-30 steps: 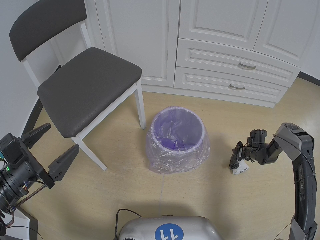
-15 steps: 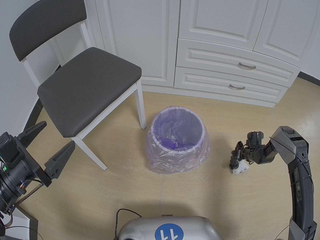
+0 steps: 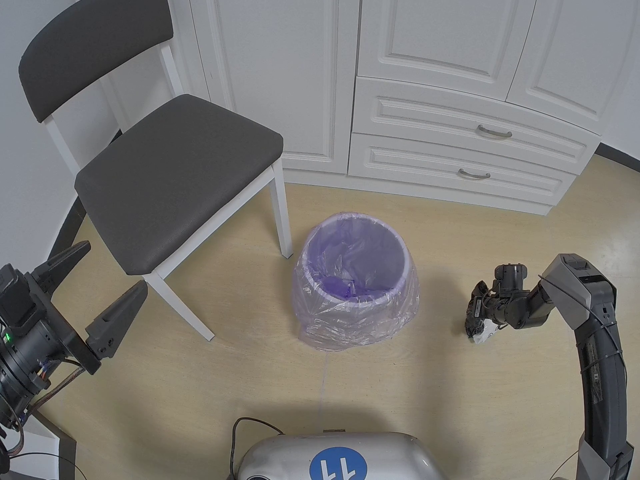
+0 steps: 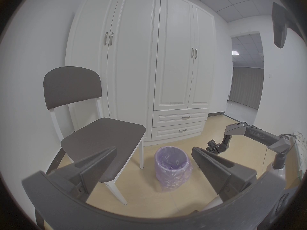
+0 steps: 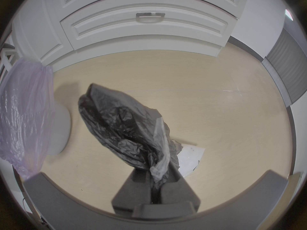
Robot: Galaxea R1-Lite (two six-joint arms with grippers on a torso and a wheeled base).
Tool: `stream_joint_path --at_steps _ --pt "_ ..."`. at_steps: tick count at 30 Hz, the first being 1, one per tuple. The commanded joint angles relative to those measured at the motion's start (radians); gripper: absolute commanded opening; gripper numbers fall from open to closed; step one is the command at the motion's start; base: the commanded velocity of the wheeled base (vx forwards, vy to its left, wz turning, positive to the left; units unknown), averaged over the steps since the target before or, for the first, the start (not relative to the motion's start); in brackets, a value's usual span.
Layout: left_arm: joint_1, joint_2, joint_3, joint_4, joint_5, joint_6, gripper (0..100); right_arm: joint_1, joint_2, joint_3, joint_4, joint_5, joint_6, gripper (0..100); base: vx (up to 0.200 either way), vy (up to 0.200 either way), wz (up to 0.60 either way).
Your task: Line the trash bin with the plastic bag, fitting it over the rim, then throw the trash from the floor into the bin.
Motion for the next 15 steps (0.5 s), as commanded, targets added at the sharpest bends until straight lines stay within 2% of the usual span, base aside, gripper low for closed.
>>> stream_joint_path --at_steps 1,7,9,15 --pt "0.000 0.002 0.001 0.000 -0.001 -0.001 100 0.003 -0.008 0.016 -0.006 -0.011 -0.013 0 0.000 0.000 0.00" --pt "-0.002 0.002 0.002 0.000 -0.001 0.001 100 0.012 -0.059 0.064 -0.035 -0.021 -0.058 0 0.000 0.000 0.00" --pt "0.000 0.000 -0.001 0.000 -0.001 -0.001 100 0.017 -0.106 0.116 -0.087 -0.029 -0.076 0 0.000 0.000 0.00" --pt "0.000 -0.020 -0.004 0.000 0.000 0.001 100 0.030 -0.260 0.288 -0.191 -0.123 -0.230 0 0.000 0.000 0.00"
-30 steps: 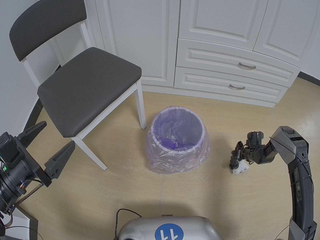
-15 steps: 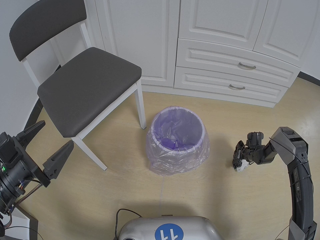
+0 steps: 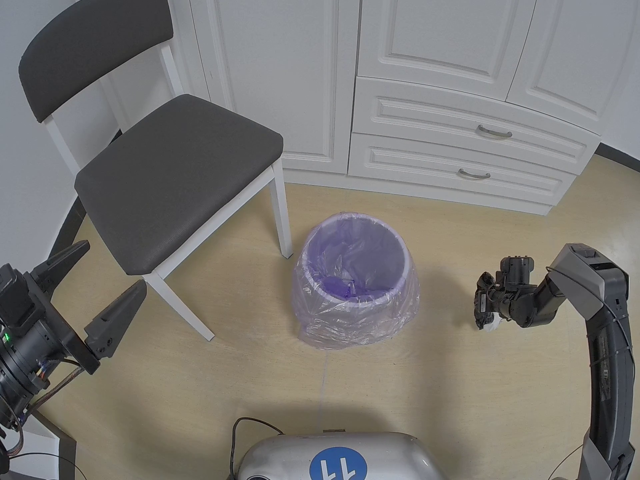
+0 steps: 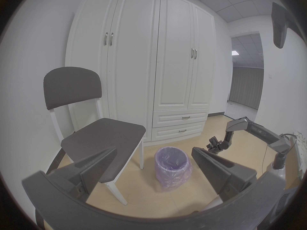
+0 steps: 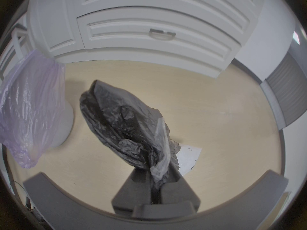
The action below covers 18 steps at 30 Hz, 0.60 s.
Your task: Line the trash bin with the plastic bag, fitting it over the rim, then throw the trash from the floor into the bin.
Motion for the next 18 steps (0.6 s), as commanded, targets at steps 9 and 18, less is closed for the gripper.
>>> stream_joint_path --at_steps 9,18 --pt "0.000 -0.036 -0.005 0.001 0.000 0.033 100 0.062 -0.366 0.365 -0.179 -0.068 -0.199 0 0.000 0.000 0.00" --pt "0.000 -0.059 -0.005 0.001 0.000 0.071 100 0.116 -0.505 0.641 -0.633 -0.062 -0.467 0 0.000 0.000 0.00"
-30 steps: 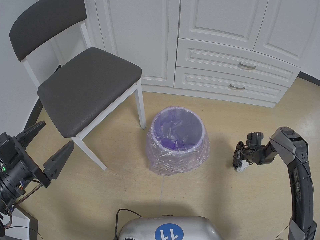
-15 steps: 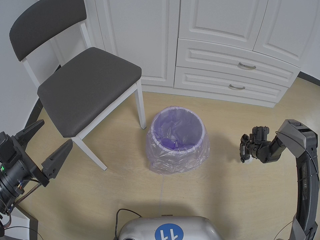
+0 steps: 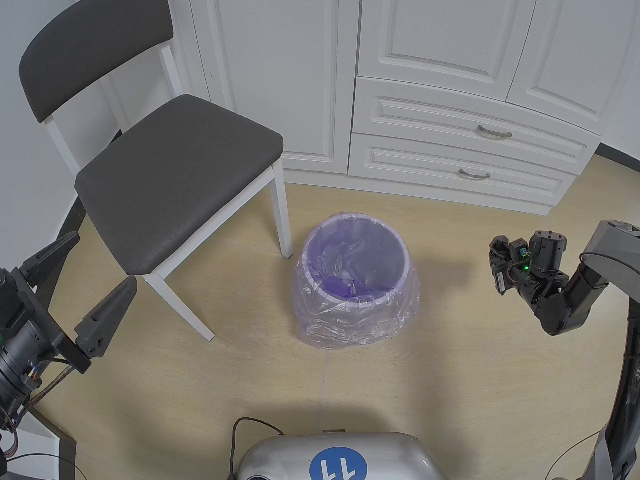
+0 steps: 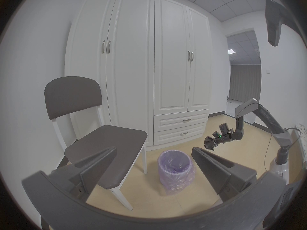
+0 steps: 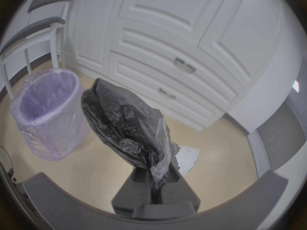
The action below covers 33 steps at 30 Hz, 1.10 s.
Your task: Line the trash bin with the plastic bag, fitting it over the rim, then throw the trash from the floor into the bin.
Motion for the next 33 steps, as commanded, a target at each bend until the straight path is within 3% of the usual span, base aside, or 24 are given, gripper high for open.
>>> stream_joint_path --at_steps 1,6,13,21,27,29,30,33 --pt "0.000 -0.023 0.000 0.000 0.000 0.016 100 0.046 -0.113 0.152 -0.229 0.002 -0.149 0 0.000 0.000 0.00" --pt "0.000 -0.027 0.000 0.000 0.000 0.016 100 0.081 -0.092 0.161 -0.370 0.002 -0.191 0 0.000 0.000 0.00" --pt "0.000 -0.044 -0.008 0.002 0.000 0.019 100 0.143 -0.092 0.163 -0.390 -0.002 -0.188 0 0.000 0.000 0.00" --pt "0.000 -0.066 -0.017 0.006 0.000 0.018 100 0.273 -0.067 0.158 -0.436 -0.042 -0.178 0 0.000 0.000 0.00" --pt "0.002 -0.073 -0.020 0.006 0.000 0.019 100 0.404 -0.061 0.140 -0.436 -0.068 -0.089 0 0.000 0.000 0.00" --pt "0.002 -0.073 -0.020 0.006 0.002 0.019 100 0.408 -0.061 0.138 -0.436 -0.070 -0.083 0 0.000 0.000 0.00" --pt "0.002 -0.075 -0.022 0.005 0.002 0.019 100 0.459 -0.066 0.132 -0.436 -0.070 -0.034 0 0.000 0.000 0.00" --pt "0.002 -0.080 -0.022 0.006 0.000 0.019 100 0.514 -0.079 0.120 -0.436 -0.070 0.032 0 0.000 0.000 0.00"
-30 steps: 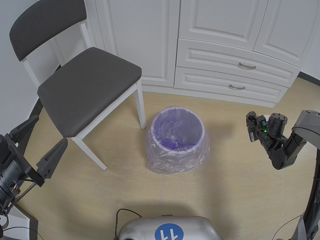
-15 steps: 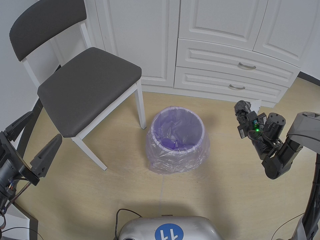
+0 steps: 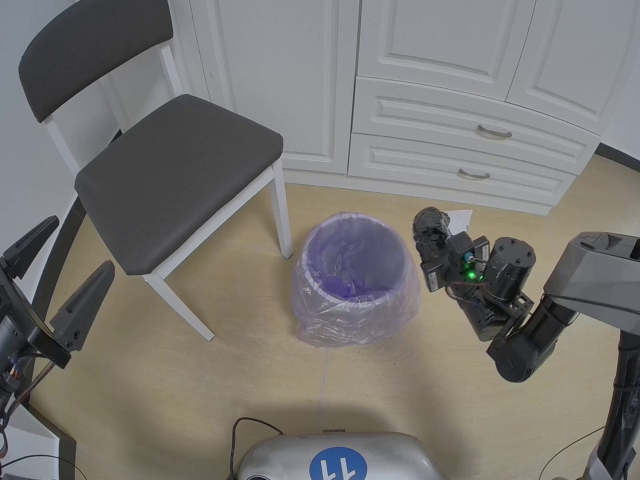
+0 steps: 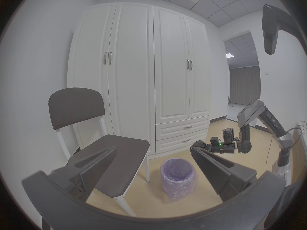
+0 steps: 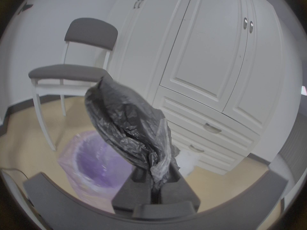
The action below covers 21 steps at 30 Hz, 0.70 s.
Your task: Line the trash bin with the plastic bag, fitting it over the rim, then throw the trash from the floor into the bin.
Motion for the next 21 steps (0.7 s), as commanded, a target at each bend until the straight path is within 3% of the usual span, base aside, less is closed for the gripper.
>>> stream_joint_path --at_steps 1,5,11,21 --pt "0.000 -0.010 -0.003 0.000 -0.001 0.000 100 0.105 -0.013 -0.023 -0.018 0.001 0.085 0 0.000 0.000 0.00" --pt "0.000 -0.018 -0.008 0.000 -0.001 0.000 100 0.151 -0.013 -0.066 -0.018 -0.013 0.168 0 0.000 0.000 0.00" --pt "0.000 -0.024 -0.008 0.000 -0.001 0.000 100 0.160 0.017 -0.171 0.042 -0.028 0.303 0 0.000 0.000 0.00" --pt "-0.002 -0.032 -0.007 -0.002 -0.001 0.000 100 0.177 -0.024 -0.330 0.476 -0.030 0.730 0 0.000 0.000 0.00"
